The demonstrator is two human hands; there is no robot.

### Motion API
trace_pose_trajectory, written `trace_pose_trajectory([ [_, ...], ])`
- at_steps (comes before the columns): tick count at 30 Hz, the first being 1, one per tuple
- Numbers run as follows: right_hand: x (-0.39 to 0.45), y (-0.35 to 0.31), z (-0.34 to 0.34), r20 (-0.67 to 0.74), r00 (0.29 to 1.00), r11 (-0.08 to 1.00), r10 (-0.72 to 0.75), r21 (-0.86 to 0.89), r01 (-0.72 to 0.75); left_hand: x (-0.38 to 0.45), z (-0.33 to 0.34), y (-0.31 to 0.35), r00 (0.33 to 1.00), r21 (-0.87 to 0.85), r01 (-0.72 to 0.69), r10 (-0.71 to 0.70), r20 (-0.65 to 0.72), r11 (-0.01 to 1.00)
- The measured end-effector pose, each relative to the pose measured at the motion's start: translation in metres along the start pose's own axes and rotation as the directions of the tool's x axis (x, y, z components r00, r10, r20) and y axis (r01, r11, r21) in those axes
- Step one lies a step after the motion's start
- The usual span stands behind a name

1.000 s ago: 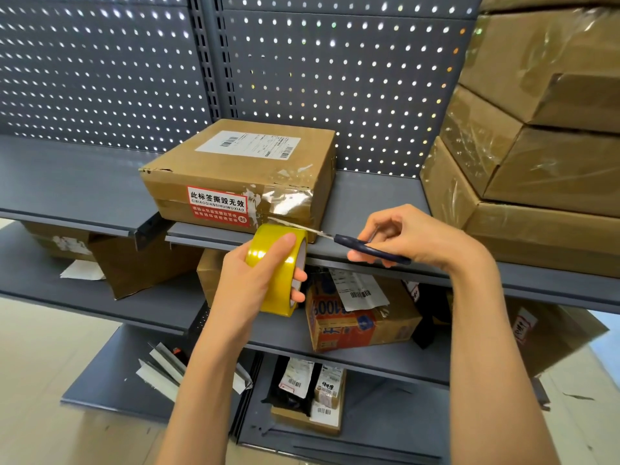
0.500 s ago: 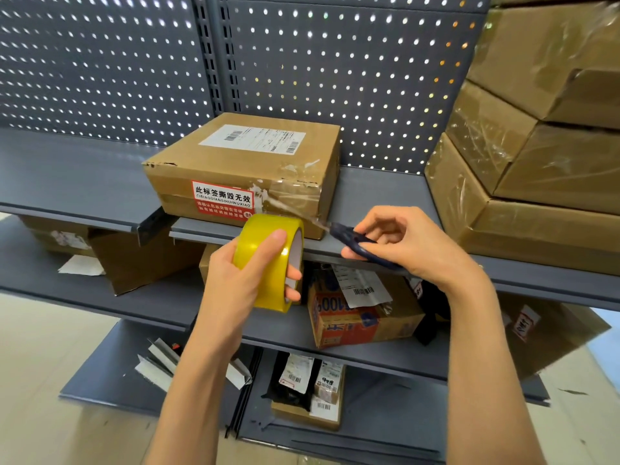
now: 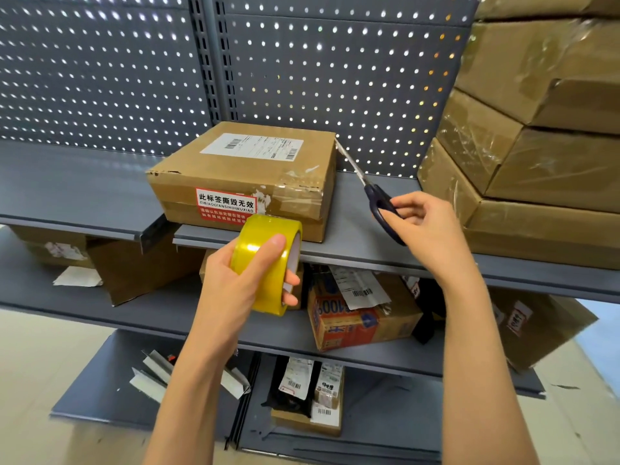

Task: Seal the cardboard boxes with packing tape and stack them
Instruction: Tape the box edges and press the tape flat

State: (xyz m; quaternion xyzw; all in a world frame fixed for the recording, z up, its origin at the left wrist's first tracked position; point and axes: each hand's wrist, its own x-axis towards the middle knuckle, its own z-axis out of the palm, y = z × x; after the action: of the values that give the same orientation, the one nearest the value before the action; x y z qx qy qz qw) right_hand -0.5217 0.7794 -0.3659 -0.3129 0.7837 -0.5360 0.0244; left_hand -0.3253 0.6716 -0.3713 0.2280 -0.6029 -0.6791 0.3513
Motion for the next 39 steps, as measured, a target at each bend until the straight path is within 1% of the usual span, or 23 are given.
trace_pose_trajectory([
  [5, -0.003, 0.013, 0.011, -0.117, 0.992, 0.968, 0.037, -0.243, -0.065, 0.0, -0.001, 0.0, 1.0, 0.004, 0.003, -0.003, 0.02, 1.0],
  [8, -0.005, 0.02, 0.019, -0.122, 0.992, 0.902, 0.027, -0.424, -0.077, 0.0, -0.001, 0.0, 1.0, 0.003, 0.012, -0.012, 0.029, 1.0],
  [11, -0.005, 0.024, 0.026, -0.107, 0.994, 0.844, 0.032, -0.53, -0.084, 0.001, -0.002, -0.001, 0.999, 0.011, 0.02, -0.021, 0.034, 1.0],
  [15, -0.004, 0.026, 0.031, -0.107, 0.993, 0.824, 0.051, -0.557, -0.102, 0.0, -0.003, -0.001, 0.999, 0.016, 0.021, -0.022, 0.04, 1.0],
  [19, -0.004, 0.025, 0.033, -0.097, 0.995, 0.791, 0.03, -0.606, -0.083, 0.0, -0.003, -0.001, 0.999, 0.019, 0.018, -0.018, 0.034, 1.0],
  [24, -0.005, 0.021, 0.031, -0.084, 0.996, 0.801, -0.013, -0.597, -0.039, 0.0, -0.002, 0.005, 1.0, 0.037, 0.014, -0.014, 0.007, 0.999],
  [27, -0.003, 0.012, 0.028, -0.073, 0.995, 0.809, -0.063, -0.587, 0.008, 0.001, -0.003, 0.012, 0.999, 0.073, -0.024, 0.026, -0.025, 0.997],
  [30, 0.004, -0.003, 0.028, -0.045, 0.99, 0.791, -0.131, -0.606, 0.078, 0.003, -0.006, 0.021, 0.99, 0.15, -0.1, 0.113, -0.083, 0.984],
  [32, 0.011, -0.014, 0.028, -0.012, 0.982, 0.774, -0.187, -0.617, 0.14, 0.006, -0.013, 0.029, 0.975, 0.244, -0.176, 0.203, -0.092, 0.954],
  [34, 0.018, -0.028, 0.027, 0.021, 0.972, 0.768, -0.235, -0.609, 0.199, 0.011, -0.019, 0.039, 0.947, 0.376, -0.253, 0.308, -0.092, 0.891],
  [36, 0.026, -0.041, 0.028, 0.062, 0.956, 0.753, -0.288, -0.602, 0.266, 0.019, -0.028, 0.051, 0.904, 0.527, -0.308, 0.417, -0.097, 0.792],
  [39, 0.033, -0.056, 0.03, 0.084, 0.931, 0.718, -0.355, -0.613, 0.329, 0.037, -0.044, 0.062, 0.846, 0.706, -0.353, 0.531, -0.039, 0.614],
])
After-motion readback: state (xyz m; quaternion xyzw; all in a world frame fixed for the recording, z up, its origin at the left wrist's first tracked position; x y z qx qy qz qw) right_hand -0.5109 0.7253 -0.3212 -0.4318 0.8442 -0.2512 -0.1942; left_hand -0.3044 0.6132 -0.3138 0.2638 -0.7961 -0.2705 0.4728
